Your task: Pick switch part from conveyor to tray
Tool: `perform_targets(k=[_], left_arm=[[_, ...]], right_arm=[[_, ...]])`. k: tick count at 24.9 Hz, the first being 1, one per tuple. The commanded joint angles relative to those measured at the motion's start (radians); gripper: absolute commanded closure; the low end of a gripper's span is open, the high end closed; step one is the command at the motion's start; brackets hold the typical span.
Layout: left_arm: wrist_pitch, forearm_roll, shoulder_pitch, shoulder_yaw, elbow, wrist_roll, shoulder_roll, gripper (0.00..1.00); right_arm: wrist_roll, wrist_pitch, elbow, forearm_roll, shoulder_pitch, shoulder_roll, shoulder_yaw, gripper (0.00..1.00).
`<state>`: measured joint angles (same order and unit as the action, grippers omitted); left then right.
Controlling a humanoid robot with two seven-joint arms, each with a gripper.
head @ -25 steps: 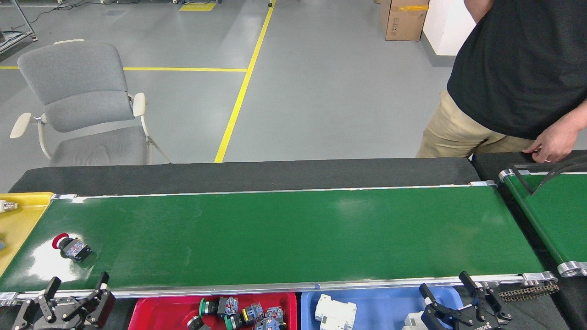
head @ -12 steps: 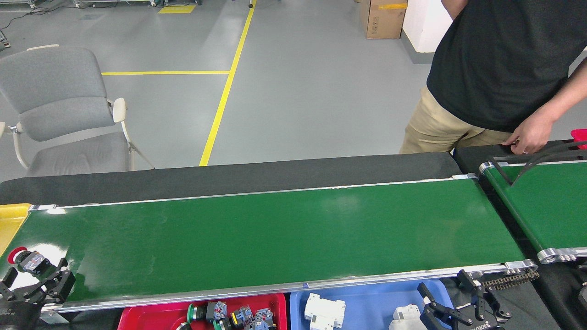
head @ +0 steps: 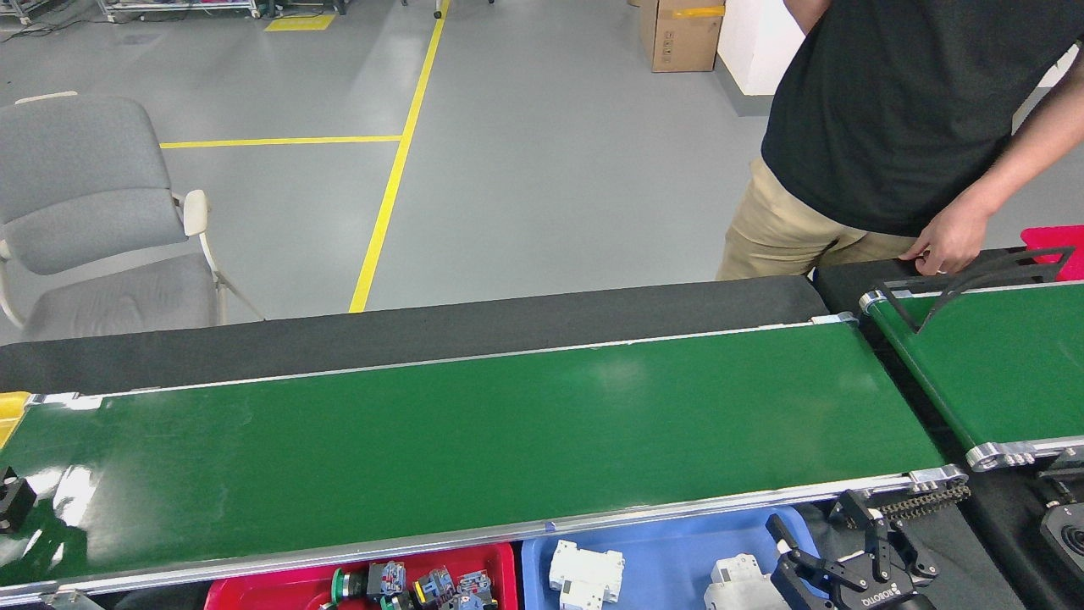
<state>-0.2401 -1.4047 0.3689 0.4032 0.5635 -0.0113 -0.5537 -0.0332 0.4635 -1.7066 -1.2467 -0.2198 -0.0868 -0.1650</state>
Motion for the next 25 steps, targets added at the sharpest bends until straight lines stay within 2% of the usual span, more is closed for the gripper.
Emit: perform_targets(k=[1, 6, 7, 18, 21, 23, 24, 25], left_arm=[[-0.001, 0.001, 0.008, -0.012, -0.008, 0.005, -0.005, 0.23], [-0.005, 0.007, 0.008, -0.018, -0.010, 0.010, 0.014, 0.64], [-0.004, 0.009, 0.008, -0.018, -0.008, 0.010, 0.018, 0.68], [-0.016, 0.026, 0.002, -0.018, 0.026, 0.077, 0.054, 0.83], [-0.044, 0.026, -0.025, -0.020, 0.131, 0.079, 0.077, 0.84], [-0.097, 0.032, -0.064, -0.020, 0.269, 0.063, 0.117, 0.78], [-0.128, 0.032, -0.093, -0.020, 0.374, 0.047, 0.149, 0.61], [-0.150, 0.032, -0.130, -0.020, 0.482, 0.013, 0.178, 0.35]], right_arm=[[-0.002, 0.004, -0.008, 0.004, 0.013, -0.004, 0.007, 0.00], [-0.004, 0.004, -0.008, 0.003, 0.013, -0.004, 0.007, 0.00], [-0.004, 0.004, -0.008, 0.004, 0.013, -0.004, 0.007, 0.00], [-0.004, 0.004, -0.008, 0.004, 0.005, -0.002, 0.007, 0.00], [-0.005, -0.002, -0.008, 0.004, 0.007, 0.001, 0.007, 0.00], [-0.005, -0.009, -0.010, 0.004, 0.008, 0.002, -0.004, 0.00], [-0.005, -0.017, -0.010, 0.006, 0.008, 0.002, -0.015, 0.00], [-0.005, -0.031, -0.010, 0.007, 0.008, 0.004, -0.036, 0.00]])
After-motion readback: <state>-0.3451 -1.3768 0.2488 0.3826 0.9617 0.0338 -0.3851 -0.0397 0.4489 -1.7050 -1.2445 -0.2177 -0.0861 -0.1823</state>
